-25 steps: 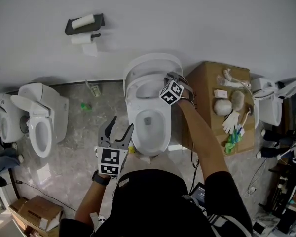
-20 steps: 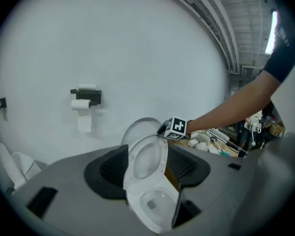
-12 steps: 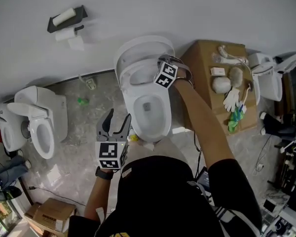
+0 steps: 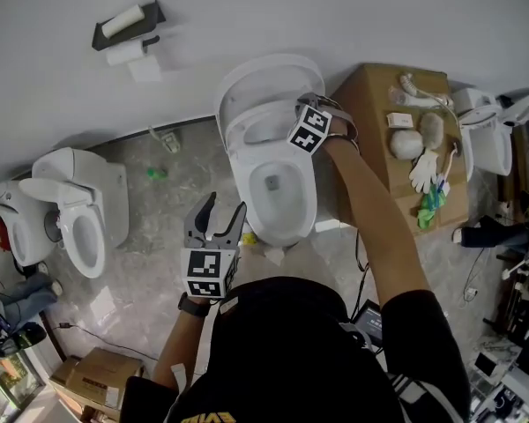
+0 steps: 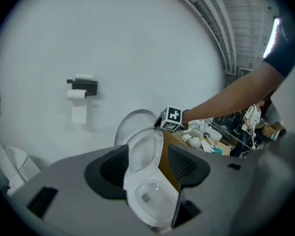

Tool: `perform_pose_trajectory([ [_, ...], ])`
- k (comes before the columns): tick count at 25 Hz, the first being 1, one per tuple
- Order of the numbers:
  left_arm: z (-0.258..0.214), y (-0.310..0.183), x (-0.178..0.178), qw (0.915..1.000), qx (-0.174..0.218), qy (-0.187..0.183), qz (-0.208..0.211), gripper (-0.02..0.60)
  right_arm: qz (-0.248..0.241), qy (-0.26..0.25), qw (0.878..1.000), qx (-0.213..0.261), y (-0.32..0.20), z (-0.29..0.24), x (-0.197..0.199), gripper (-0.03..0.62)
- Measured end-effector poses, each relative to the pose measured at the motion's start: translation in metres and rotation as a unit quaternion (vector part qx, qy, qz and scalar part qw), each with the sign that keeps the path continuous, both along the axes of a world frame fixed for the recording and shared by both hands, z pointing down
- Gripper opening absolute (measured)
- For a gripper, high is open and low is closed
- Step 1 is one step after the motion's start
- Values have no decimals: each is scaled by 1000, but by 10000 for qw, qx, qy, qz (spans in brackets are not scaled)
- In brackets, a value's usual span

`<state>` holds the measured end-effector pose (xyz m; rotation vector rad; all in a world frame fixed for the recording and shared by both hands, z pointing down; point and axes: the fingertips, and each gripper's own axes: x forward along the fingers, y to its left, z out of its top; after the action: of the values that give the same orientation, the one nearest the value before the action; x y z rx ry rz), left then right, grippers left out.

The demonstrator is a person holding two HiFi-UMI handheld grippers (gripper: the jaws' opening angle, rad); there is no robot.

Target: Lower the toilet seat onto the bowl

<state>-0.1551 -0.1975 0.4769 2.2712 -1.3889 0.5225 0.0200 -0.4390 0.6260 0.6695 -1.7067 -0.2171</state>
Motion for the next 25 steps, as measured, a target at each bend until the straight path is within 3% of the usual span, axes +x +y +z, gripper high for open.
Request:
perform_pose_trajectory([
  [11,15,39,11,9933,-114,-104,1142,253,72,503,9987,-5,38,-5,6,51],
  [14,7,52,19,9931,27,-101,1172,253,-94,607,9981,-108,59,-2,8,52],
  [17,4,60,29,9955,61,-32,946,253,-128,634,9977,-192,73,-1,13,54],
  [21,6,80,56,9965,-139,354,745,250,-31,696,9975,-129,101,3,22,55],
  [25,4,102,86,9942,-115,336,1011,249,-66,508,9986,-106,111,4,16,58],
])
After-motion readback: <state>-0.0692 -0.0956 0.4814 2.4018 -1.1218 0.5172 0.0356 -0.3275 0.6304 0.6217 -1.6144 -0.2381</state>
